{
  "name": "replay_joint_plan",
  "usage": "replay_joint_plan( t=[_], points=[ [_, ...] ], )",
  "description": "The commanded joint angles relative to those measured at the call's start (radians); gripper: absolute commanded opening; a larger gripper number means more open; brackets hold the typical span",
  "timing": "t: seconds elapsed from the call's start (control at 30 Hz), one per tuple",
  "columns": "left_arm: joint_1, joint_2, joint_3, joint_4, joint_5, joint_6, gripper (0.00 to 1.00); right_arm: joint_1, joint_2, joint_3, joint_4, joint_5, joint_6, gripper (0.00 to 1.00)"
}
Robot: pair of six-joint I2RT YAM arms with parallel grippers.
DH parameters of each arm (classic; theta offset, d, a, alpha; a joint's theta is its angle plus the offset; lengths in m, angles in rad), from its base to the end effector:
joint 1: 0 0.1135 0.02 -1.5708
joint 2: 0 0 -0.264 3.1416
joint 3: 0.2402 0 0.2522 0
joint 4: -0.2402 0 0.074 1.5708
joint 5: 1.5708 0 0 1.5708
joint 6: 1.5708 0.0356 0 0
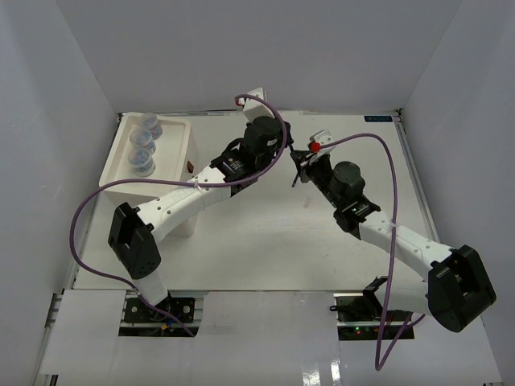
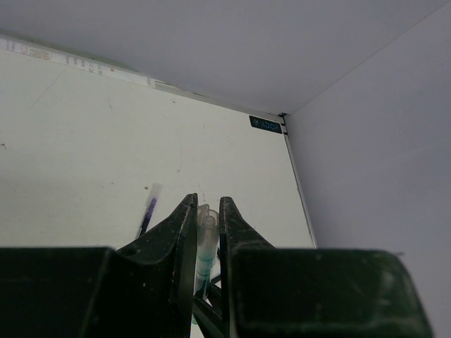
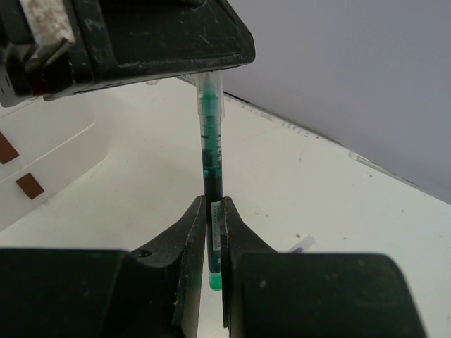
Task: Sort the stationery into containers
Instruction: Close the pen cap on the pen.
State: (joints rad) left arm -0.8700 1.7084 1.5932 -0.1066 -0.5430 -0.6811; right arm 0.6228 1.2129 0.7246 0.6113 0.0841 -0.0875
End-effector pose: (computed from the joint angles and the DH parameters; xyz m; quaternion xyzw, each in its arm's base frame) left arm 0.2774 -0.3003 0.3835 -0.0958 0.7649 -0.2717 0.5762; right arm 0.2297 0.1613 0.3123 -0.2006 0.6314 0.1711 0.7293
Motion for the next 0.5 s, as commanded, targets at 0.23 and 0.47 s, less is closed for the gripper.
replay_joint_plan(
  t=[0.23,0.47],
  points=[
    [-0.040,0.008,-0.056,-0.096,0.147,-0.075,0.00,0.003,-0.030,0.156,0.219,-0.035,0.020,0.08],
    [-0.049,0.022,-0.065,-0.097,0.166,-0.092,0.00,0.005,-0.027,0.185,0.225,-0.044,0.029,0.08]
  ],
)
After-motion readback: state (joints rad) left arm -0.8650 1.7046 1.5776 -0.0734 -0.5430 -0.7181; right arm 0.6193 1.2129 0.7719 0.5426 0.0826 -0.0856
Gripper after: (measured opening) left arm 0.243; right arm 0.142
